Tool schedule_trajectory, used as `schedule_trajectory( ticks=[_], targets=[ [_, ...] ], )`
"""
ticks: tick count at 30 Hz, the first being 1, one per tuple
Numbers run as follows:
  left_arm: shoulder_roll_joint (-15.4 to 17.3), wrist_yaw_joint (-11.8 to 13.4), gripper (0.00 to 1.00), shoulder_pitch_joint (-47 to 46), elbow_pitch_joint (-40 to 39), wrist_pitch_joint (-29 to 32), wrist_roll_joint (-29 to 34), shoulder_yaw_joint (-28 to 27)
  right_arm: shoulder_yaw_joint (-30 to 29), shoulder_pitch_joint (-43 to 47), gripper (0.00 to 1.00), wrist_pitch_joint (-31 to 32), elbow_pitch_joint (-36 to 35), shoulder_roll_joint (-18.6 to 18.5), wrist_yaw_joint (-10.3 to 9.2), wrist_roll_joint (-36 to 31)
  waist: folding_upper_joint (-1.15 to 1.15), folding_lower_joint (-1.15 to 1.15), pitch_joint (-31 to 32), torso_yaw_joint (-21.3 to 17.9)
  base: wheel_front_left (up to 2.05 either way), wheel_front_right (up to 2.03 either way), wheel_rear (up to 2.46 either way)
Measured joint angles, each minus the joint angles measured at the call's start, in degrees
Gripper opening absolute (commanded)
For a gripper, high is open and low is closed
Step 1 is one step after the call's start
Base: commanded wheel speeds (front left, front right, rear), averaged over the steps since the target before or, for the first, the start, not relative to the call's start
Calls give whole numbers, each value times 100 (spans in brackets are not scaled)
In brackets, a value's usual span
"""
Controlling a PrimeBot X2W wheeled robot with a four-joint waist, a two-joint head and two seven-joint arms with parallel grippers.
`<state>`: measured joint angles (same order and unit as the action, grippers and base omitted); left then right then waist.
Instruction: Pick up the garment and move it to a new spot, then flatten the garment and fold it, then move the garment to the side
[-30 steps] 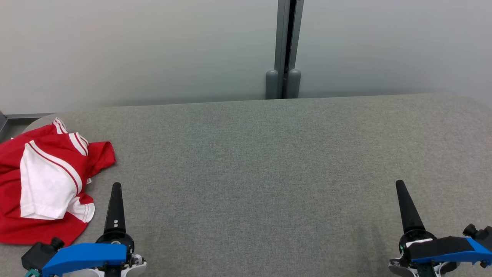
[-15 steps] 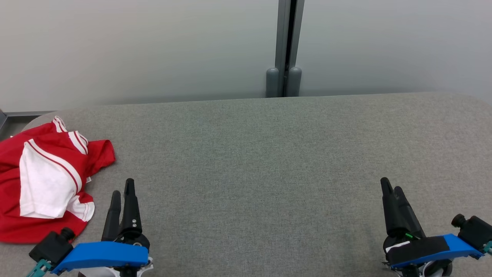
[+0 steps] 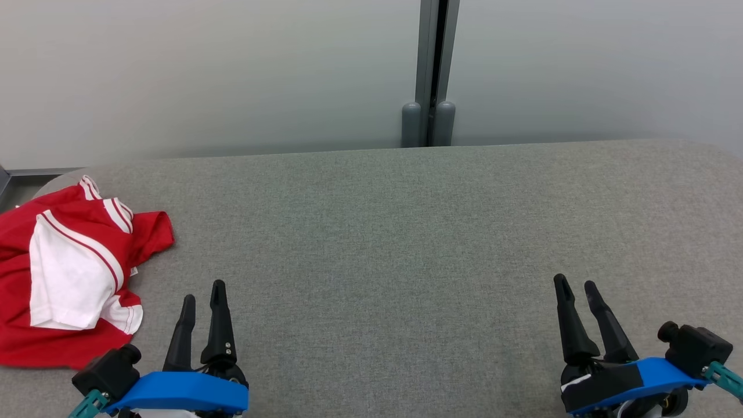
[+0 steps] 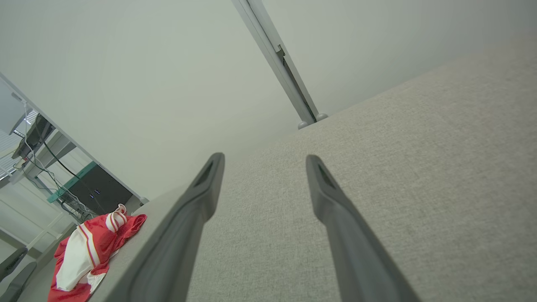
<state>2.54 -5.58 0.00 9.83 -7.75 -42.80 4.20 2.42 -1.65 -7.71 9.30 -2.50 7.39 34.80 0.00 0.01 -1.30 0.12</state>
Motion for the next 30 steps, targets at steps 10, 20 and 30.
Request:
schedule_trajectory(
  ticks=[10,20,30],
  targets=[
    [4,20,100,12,201,-145,584,74,116,0,100,-148,149,-3,1,-723,0,-1,1,9,0,0,0],
    [10,69,100,14,331,-281,1096,127,166,-4,100,-293,291,-7,1,-1370,0,-1,-15,14,0,0,0],
    [15,98,100,15,477,-404,1536,209,177,-26,100,-400,407,-10,2,-1882,0,-1,-37,19,0,0,0]
  ],
)
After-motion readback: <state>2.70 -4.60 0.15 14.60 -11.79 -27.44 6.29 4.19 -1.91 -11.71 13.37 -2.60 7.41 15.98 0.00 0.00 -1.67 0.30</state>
